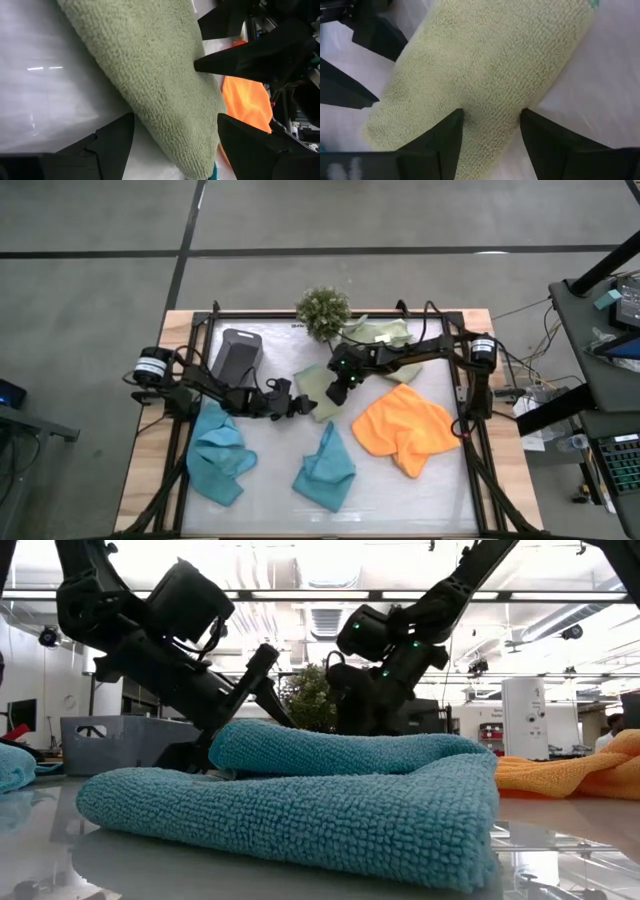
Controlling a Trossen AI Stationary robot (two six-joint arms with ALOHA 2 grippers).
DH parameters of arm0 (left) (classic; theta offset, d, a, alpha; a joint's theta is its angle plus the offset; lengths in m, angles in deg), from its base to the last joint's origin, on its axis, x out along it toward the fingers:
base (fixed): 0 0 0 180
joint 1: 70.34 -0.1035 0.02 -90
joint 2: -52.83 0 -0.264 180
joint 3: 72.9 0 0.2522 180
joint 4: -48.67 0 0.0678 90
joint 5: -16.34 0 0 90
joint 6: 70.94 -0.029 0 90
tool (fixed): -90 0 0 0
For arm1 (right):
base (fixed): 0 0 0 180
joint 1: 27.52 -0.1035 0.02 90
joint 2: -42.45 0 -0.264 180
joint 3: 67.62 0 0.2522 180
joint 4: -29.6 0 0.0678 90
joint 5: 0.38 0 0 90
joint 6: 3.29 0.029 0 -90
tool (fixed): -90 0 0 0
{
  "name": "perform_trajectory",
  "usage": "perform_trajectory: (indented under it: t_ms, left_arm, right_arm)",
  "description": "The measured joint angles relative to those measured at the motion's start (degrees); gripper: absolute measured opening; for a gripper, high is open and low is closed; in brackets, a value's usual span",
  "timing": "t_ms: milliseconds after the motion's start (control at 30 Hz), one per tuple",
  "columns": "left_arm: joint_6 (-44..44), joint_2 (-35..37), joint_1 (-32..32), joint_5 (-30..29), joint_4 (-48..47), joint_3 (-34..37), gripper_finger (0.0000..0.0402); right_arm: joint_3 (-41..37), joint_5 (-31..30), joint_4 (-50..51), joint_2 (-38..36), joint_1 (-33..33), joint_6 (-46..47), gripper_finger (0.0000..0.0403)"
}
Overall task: Fold microfiber towels
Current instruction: Put the green microfiber cloth into the black bin
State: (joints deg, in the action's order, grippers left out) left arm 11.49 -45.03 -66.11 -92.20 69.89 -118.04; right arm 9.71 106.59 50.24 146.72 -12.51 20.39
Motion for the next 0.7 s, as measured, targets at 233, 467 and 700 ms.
perform_trajectory:
  t_ms: [233, 467, 700]
  left_arm:
    - [-0.17, -0.26, -0.75, -0.39, 0.00, -0.02, 0.0270]
    - [-1.61, -0.31, -0.92, -0.83, -0.78, -0.11, 0.0270]
    - [-3.34, -0.72, -1.10, -1.26, -1.04, -0.11, 0.0255]
  right_arm:
    - [0.55, 0.08, -2.26, 0.79, -1.81, 0.37, 0.0187]
    - [-1.51, 2.56, -8.67, 0.51, -3.97, 5.32, 0.0161]
    - [-1.62, 2.54, -10.27, 0.53, -6.11, 6.39, 0.0130]
